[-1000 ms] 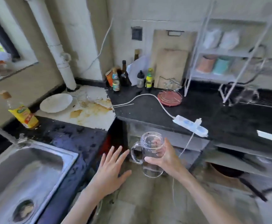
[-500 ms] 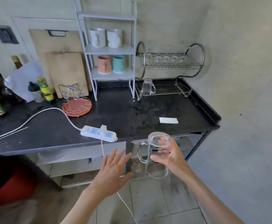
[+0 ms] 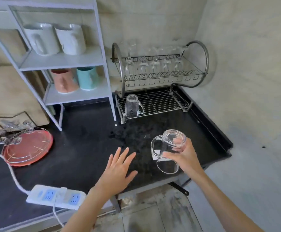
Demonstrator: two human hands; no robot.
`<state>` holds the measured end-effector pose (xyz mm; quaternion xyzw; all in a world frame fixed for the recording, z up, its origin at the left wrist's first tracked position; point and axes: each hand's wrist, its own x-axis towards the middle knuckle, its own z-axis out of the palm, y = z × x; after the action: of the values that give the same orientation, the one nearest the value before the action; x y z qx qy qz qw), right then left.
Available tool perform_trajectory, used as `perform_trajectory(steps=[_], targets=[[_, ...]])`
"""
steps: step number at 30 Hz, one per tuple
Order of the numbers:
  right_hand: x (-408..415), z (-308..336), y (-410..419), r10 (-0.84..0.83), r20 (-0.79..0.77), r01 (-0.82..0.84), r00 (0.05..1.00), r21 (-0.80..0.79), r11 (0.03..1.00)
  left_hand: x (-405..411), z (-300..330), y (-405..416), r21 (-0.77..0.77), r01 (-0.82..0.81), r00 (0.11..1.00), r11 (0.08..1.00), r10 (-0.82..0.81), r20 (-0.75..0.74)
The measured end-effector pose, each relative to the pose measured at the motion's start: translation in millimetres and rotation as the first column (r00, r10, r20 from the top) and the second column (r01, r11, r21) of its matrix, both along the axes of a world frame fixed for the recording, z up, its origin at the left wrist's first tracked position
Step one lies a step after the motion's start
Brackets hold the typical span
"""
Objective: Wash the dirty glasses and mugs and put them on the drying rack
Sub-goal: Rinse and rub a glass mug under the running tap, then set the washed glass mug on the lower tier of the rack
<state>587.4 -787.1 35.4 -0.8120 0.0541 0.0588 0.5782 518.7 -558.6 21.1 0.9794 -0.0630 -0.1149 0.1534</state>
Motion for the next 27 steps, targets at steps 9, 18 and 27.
perform_trajectory(steps=[9, 18, 27], targets=[[151, -13, 17, -0.066, 0.044, 0.066, 0.997, -0.007, 0.998, 126, -14, 14, 0.024, -0.104, 0.991, 0.994, 0.105, -0.08], [274, -32, 49, 0.04, 0.074, -0.042, 0.997, 0.038, 0.998, 205, -24, 9, 0.11, -0.252, 0.966, 0.962, 0.256, -0.029], [325, -58, 80, 0.219, 0.037, -0.217, 0.975, -0.046, 0.975, 218, -47, 11, 0.237, -0.303, 0.949, 0.923, 0.316, -0.016]])
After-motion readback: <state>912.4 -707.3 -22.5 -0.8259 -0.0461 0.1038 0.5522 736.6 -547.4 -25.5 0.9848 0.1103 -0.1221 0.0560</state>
